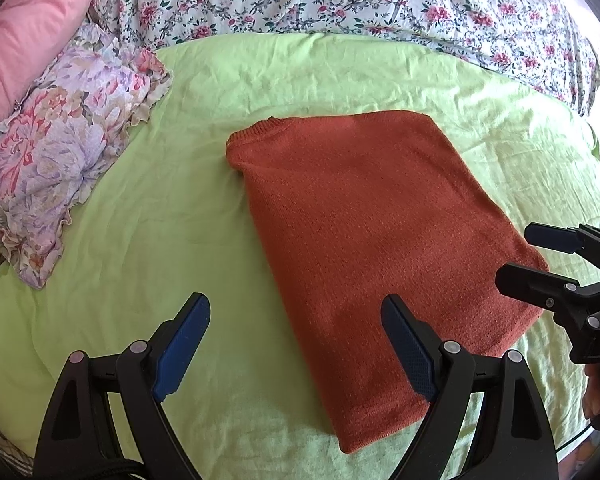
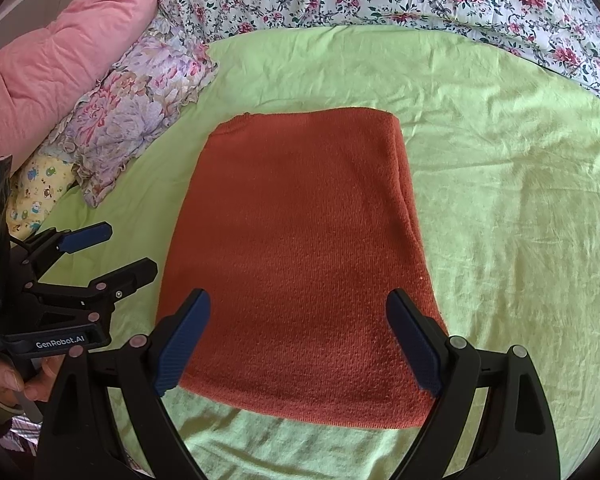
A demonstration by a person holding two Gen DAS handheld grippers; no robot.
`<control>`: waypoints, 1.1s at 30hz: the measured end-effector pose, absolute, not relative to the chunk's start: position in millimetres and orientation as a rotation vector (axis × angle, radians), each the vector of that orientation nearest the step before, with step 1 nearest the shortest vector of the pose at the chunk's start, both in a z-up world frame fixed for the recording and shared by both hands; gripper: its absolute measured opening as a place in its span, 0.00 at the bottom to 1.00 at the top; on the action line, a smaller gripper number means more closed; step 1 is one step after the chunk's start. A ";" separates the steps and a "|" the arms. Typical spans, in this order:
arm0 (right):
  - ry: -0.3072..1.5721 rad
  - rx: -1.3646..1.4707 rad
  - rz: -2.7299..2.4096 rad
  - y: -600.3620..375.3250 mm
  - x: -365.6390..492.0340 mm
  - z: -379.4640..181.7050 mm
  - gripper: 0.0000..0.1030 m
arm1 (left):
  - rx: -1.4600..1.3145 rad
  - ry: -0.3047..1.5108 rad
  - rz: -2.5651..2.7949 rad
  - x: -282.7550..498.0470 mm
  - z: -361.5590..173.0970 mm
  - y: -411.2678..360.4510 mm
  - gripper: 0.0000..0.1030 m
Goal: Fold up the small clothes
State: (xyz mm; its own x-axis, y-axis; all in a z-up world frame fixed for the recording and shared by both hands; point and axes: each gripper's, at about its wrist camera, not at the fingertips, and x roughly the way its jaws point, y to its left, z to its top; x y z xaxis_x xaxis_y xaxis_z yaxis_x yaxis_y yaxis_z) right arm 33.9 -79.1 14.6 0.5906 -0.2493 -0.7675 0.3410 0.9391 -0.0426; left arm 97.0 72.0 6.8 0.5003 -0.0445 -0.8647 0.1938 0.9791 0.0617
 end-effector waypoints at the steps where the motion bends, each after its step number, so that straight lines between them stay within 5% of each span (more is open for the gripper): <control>1: 0.874 0.113 -0.345 -79.3 33.6 14.1 0.87 | 0.159 1.039 -0.143 97.7 6.4 71.7 0.85; 33: 0.864 0.124 -0.351 -85.2 47.7 11.4 0.87 | 0.135 1.036 -0.076 115.0 9.4 88.2 0.85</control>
